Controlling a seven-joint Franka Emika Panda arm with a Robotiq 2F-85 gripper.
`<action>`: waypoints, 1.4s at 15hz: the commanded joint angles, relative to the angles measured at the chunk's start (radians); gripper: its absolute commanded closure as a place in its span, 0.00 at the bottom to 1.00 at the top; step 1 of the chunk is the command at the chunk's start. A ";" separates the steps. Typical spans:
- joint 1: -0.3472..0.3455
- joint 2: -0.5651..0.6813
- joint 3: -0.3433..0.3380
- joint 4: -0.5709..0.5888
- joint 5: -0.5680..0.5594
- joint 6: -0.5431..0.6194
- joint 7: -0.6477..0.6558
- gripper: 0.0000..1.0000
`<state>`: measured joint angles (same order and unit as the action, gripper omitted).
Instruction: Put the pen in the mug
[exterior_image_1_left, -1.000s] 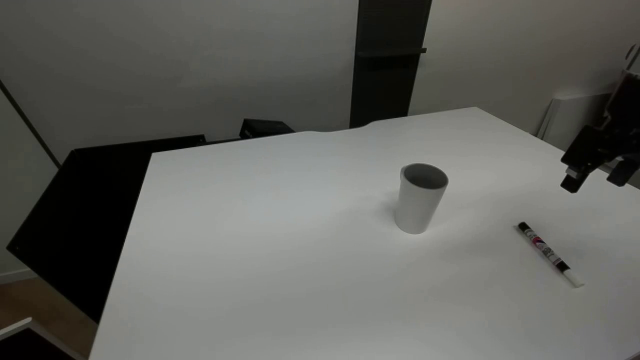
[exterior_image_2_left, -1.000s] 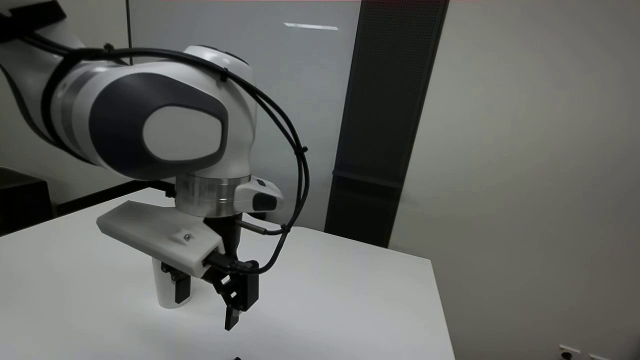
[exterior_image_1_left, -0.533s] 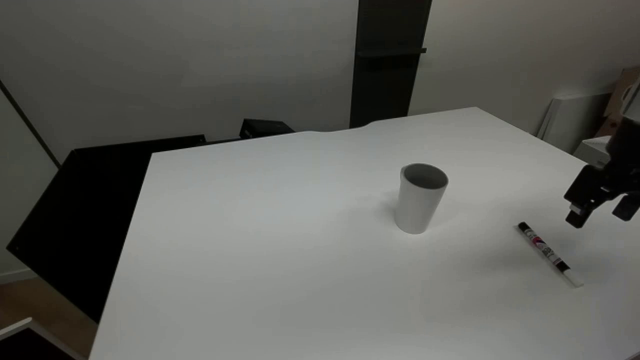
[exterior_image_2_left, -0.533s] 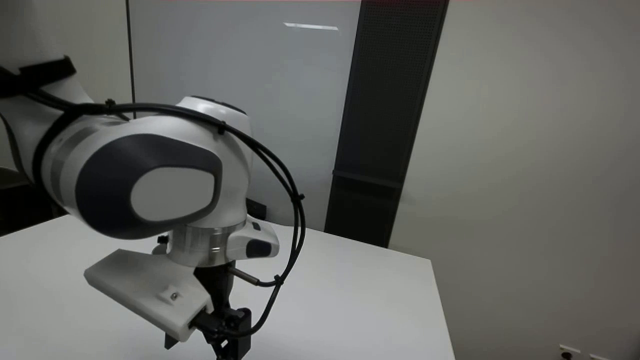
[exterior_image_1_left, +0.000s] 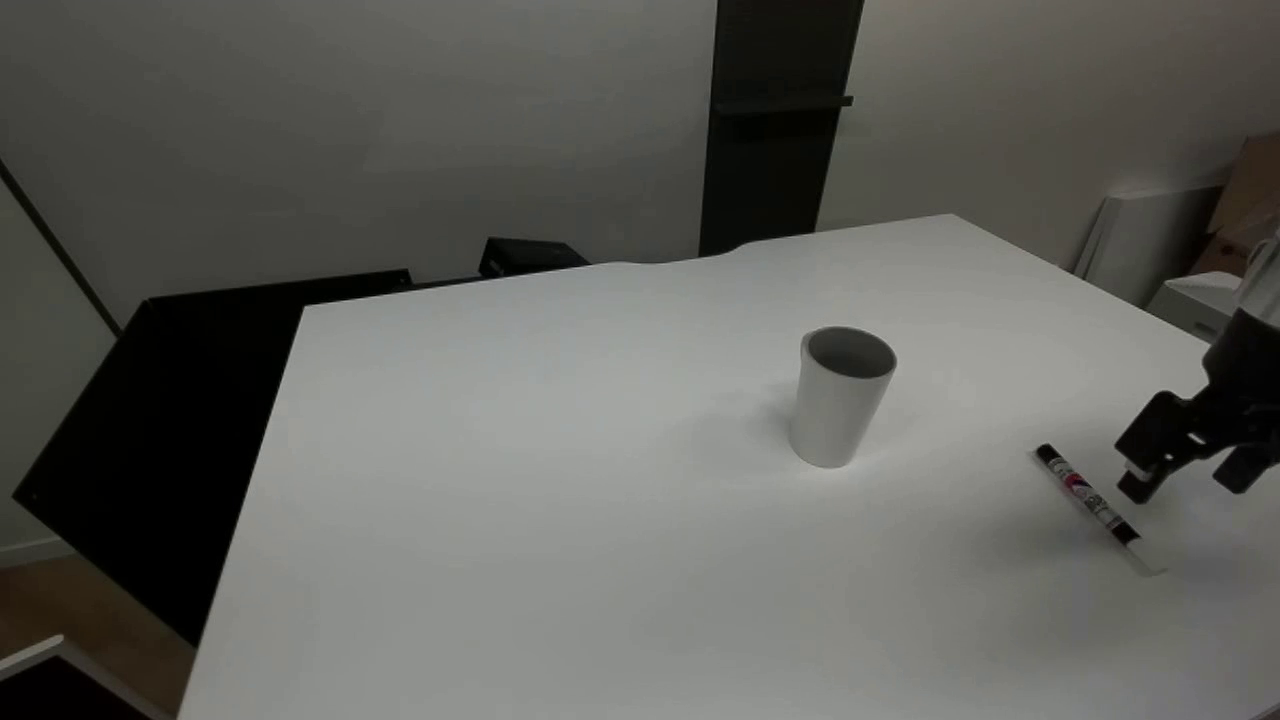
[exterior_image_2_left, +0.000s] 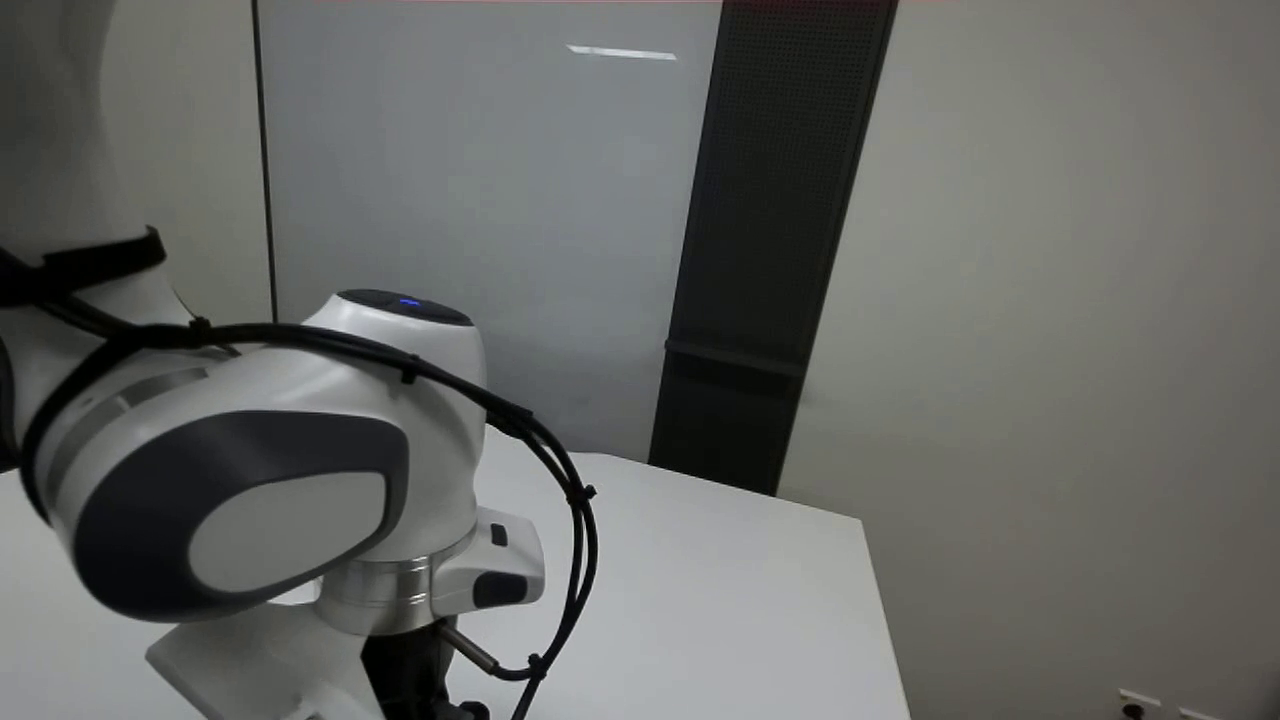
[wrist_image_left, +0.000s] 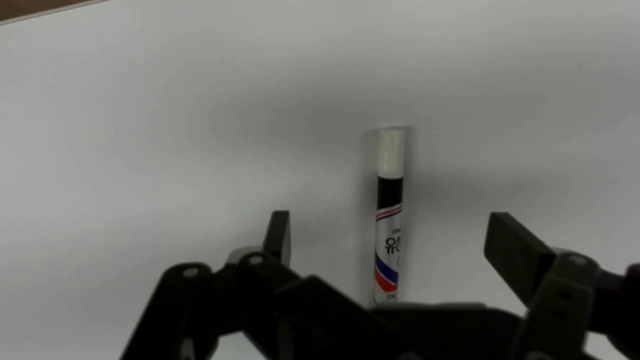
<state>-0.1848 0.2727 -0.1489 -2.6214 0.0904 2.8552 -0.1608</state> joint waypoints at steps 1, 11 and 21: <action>-0.059 0.018 0.070 -0.028 0.067 0.073 -0.030 0.00; -0.139 0.135 0.158 -0.025 0.060 0.235 -0.102 0.00; -0.120 0.141 0.128 -0.015 0.005 0.214 -0.079 0.00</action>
<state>-0.2892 0.4073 -0.0346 -2.6348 0.1268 3.0468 -0.2767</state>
